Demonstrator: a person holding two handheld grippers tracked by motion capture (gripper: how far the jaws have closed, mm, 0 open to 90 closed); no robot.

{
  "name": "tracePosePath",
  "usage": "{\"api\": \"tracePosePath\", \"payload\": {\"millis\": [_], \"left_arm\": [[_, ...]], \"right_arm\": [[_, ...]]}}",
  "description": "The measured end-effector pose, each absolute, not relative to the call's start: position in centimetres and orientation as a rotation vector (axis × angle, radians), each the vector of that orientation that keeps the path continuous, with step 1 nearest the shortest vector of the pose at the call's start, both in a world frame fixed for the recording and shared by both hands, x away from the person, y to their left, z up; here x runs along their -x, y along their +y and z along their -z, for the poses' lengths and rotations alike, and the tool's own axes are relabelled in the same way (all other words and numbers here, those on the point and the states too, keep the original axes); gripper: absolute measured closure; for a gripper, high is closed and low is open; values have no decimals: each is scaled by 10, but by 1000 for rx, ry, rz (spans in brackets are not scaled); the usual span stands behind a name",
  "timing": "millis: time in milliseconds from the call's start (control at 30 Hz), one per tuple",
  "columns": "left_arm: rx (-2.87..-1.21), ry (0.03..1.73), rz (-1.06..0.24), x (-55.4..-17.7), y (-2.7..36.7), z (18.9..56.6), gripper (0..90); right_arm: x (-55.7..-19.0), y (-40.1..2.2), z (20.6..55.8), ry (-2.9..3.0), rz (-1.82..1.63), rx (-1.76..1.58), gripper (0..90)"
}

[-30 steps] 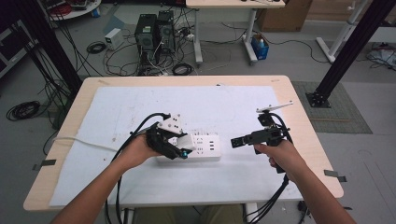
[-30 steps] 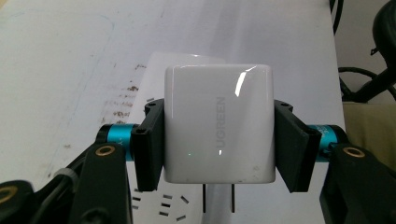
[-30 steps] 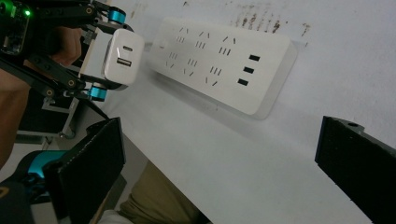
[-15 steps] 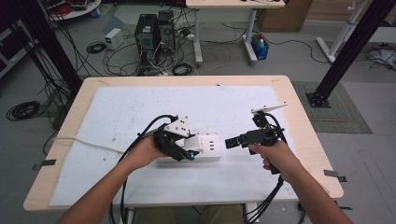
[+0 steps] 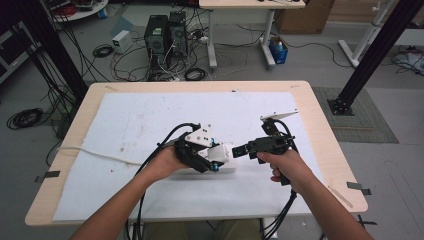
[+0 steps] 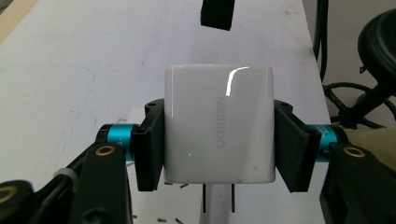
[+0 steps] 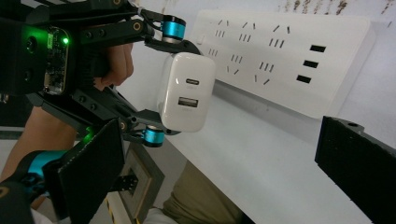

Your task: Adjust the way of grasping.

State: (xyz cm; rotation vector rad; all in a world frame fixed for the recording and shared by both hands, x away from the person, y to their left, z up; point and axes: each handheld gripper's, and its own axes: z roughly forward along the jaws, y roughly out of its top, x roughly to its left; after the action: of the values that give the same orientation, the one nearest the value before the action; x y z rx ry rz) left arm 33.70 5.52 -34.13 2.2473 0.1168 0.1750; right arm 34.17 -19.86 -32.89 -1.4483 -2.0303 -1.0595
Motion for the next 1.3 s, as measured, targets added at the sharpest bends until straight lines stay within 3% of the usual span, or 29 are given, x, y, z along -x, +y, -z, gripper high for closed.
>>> {"api": "tracePosePath", "payload": {"millis": [700, 767, 967, 1133, 1300], "left_arm": [[-2201, 68, -187, -339, 40, 345, 426], [-2196, 66, -191, -339, 40, 345, 426], [-2180, 71, -186, -340, 40, 345, 426], [-2161, 75, -200, -339, 39, 347, 426], [-2160, 73, -224, -340, 38, 349, 426]], "right_arm": [[-354, -180, 337, -1975, 1002, 1489, 71], [-354, -179, 337, -1973, 1003, 1479, 154], [-356, -175, 339, -1949, 1005, 1470, 172], [-359, -177, 339, -1913, 1040, 1460, 336], [-362, -180, 344, -1857, 1052, 1445, 422]]}}
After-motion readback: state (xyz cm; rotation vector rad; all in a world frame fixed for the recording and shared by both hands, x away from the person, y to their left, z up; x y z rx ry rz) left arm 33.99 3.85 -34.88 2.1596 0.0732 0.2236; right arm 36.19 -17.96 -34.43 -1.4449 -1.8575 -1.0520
